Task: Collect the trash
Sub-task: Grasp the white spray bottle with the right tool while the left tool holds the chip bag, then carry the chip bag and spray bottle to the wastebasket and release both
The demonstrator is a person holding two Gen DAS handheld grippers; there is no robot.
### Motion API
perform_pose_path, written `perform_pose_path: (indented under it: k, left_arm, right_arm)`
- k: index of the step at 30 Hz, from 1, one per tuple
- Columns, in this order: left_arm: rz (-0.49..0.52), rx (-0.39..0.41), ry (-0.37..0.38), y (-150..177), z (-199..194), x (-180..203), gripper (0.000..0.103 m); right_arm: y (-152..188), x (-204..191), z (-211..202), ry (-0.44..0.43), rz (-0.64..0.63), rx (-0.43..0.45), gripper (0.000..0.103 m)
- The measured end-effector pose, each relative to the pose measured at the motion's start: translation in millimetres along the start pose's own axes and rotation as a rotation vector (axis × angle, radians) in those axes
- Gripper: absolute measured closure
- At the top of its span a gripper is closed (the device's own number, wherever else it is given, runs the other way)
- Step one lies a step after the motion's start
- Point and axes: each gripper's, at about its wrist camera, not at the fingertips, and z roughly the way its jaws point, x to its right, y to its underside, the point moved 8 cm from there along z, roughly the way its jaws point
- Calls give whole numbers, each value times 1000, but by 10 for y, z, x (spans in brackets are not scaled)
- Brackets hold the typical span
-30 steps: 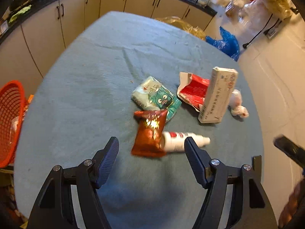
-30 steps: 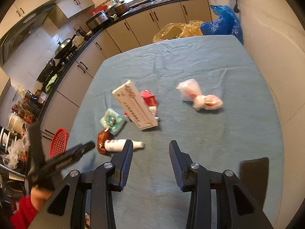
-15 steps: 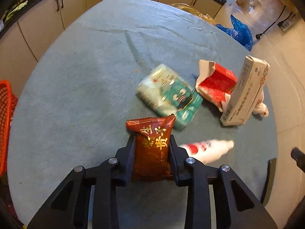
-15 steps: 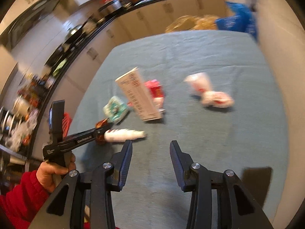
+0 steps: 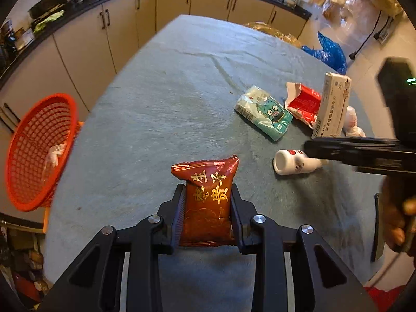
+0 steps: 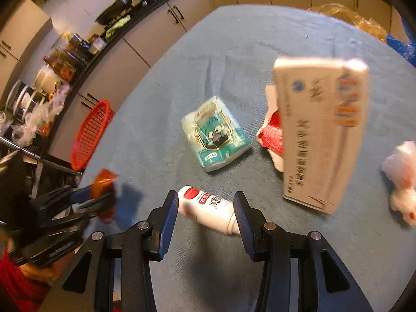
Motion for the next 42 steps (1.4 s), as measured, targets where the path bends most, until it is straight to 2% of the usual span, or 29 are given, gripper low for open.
perform_pose_path:
  k: [4, 7, 13, 16, 20, 21, 22, 24, 25, 29, 36, 42]
  left_arm:
    - [-32, 16, -11, 9, -75, -78, 72]
    - [-53, 28, -18, 31, -145, -181, 72]
    - [-81, 50, -24, 114, -248, -295, 72]
    - [-91, 54, -27, 161, -278, -324, 72]
    - [-96, 61, -29, 206, -306, -336, 72]
    - [-96, 63, -30, 214, -309, -336, 72]
    - [-99, 65, -30, 227, -318, -332, 72]
    - [-105, 75, -32, 243, -346, -327, 72]
    - [-108, 80, -33, 250, -359, -326, 72]
    - [-118, 89, -44, 286, -388, -318, 72]
    - [-139, 137, -39, 242, -521, -287, 72]
    - [-125, 178, -25, 203, -686, -319, 73]
  right_arm:
    - [108, -27, 93, -16, -11, -45, 53]
    - [265, -174, 89, -24, -58, -72, 48]
    - [581, -486, 127, -32, -177, -136, 47]
    - [705, -570, 126, -9, -272, -162, 41]
    - [904, -633, 149, 74, -479, -202, 40]
    - [963, -589, 155, 100, -511, -206, 41]
    - [993, -558, 166, 113, -521, -211, 51]
    - [1012, -517, 197, 121, -521, -219, 65]
    - [1007, -508, 197, 122, -522, -217, 67]
    - [975, -531, 237, 112, -512, -214, 69]
    - [780, -653, 266, 0, -230, -169, 69]
    - [437, -985, 336, -5, -152, -118, 69]
